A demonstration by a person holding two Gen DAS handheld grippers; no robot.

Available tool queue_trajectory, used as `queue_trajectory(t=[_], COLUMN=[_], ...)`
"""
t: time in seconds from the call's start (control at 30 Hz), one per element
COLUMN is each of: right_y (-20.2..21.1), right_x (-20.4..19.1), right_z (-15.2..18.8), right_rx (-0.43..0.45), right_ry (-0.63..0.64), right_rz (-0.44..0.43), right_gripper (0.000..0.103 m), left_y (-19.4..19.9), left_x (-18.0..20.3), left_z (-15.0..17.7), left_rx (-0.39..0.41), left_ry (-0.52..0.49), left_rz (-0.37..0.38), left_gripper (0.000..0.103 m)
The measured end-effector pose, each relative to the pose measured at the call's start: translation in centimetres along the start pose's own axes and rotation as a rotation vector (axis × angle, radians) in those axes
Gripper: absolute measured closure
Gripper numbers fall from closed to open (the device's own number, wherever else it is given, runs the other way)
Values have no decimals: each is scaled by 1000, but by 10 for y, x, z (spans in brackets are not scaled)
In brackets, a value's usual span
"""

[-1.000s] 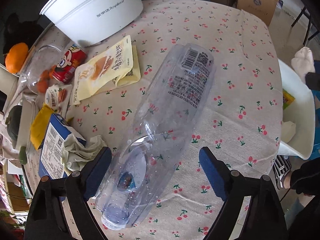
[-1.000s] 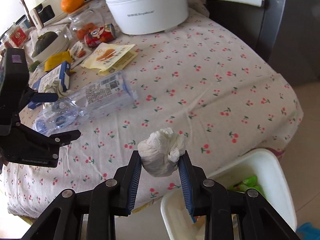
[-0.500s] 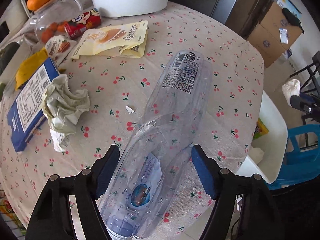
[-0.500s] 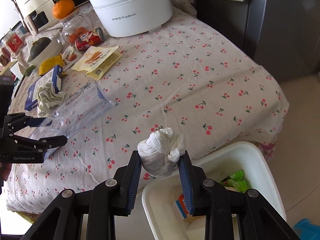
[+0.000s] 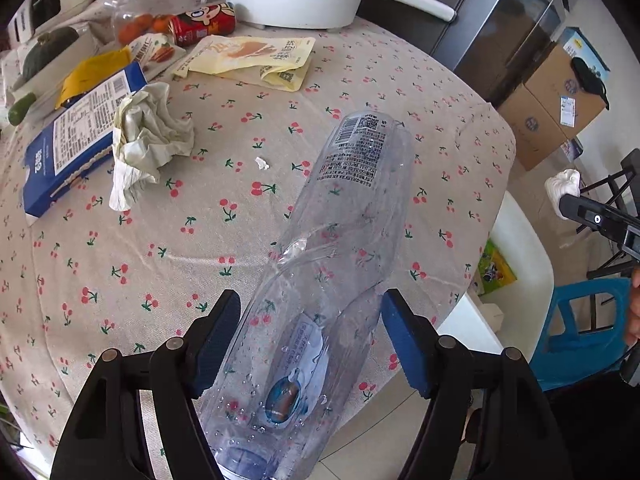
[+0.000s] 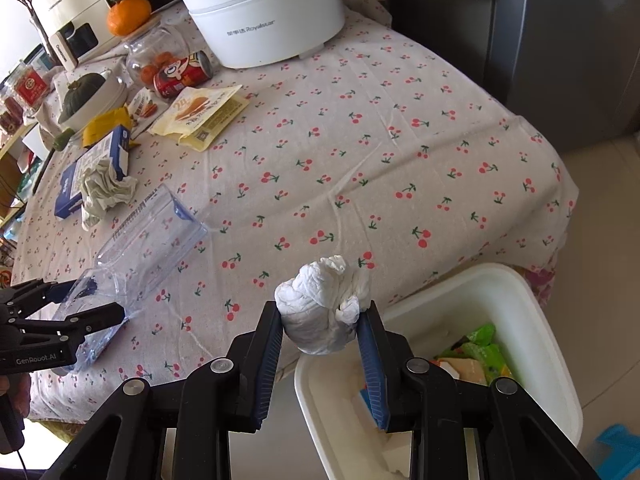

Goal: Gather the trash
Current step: 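Carry the tissue ball and clear bottle over the white bin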

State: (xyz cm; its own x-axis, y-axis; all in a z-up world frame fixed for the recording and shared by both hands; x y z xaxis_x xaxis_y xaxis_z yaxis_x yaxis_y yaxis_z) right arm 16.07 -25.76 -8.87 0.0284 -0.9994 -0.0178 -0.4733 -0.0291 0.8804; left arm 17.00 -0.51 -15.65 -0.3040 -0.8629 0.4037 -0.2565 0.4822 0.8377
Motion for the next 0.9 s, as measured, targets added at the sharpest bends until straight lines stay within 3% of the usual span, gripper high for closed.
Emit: queue_trajectory(t=[0.33,0.4,0.6,0.73,0.9], right_y=[1,4,16,21,24], right_x=[10,16,50,75,108], right_z=[3,4,9,17,27], right_rx=[-6,0,22,16,7], right_ry=[-33,-45,-126,-180,-251], right_rz=[3,2,6,13,39], right_gripper=[69,69,69,69,69], left_y=[3,6,6,-11,-43], left_x=[9,16,58,90,148], left_z=[5,5,2,-6,-13], left_rx=[-1,8,32,32,3], left_ry=[-35,-23,-44,-70,-106], left_rz=[19,65,181,231,354], left_gripper=[30,35,35,35,35])
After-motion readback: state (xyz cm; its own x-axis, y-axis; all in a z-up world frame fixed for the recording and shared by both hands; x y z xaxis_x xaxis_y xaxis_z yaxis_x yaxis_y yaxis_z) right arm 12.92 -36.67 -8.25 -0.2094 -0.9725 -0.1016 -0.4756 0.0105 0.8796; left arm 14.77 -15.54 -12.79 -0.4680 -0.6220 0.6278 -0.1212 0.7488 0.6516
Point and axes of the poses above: each gripper's, at about its wrist camera, not at the fingertips, and y roughly against the way its jaws point, x to its right, z to its underside, the point moved 3 cm from there along -y, roughly the way its jaws point, and after that the axes turned 15 degrees about z, right-handed, at the moved point
